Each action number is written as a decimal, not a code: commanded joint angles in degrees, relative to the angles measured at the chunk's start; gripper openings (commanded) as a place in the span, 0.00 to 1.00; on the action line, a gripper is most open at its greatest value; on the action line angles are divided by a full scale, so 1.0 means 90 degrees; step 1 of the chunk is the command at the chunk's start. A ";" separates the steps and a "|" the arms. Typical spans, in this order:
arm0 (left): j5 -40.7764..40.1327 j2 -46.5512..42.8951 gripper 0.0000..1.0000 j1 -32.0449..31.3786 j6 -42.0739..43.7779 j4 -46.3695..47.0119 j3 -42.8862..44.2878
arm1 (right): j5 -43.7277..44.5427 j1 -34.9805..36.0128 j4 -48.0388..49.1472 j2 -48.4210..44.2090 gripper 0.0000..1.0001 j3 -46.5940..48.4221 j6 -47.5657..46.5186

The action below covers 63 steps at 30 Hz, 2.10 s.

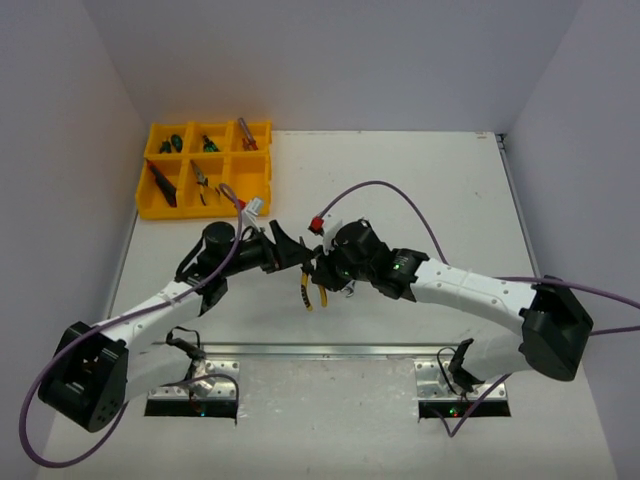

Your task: Sort the tools into containers

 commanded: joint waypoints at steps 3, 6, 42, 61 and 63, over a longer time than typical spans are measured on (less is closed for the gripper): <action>-0.0416 0.0397 0.54 -0.0434 -0.0125 0.0686 0.0337 | -0.0465 0.0033 0.0614 -0.0629 0.00 -0.0018 -0.0031; -0.0420 0.0527 0.12 -0.0484 -0.0100 0.0681 0.0393 | -0.0426 0.0033 0.0603 -0.0751 0.00 -0.0057 -0.0031; -0.4586 0.7119 0.00 0.3727 0.2862 -0.7731 1.1434 | 0.2112 -0.0151 -0.1409 -0.2288 0.99 -0.0457 0.0418; -0.4660 0.7599 0.06 0.3591 0.2958 -0.6873 1.0577 | 0.1934 -0.0144 -0.1326 -0.2253 0.99 -0.0556 0.0419; -0.4618 0.7572 0.41 0.3584 0.2902 -0.6965 1.0633 | 0.1927 -0.0151 -0.1305 -0.2239 0.99 -0.0556 0.0419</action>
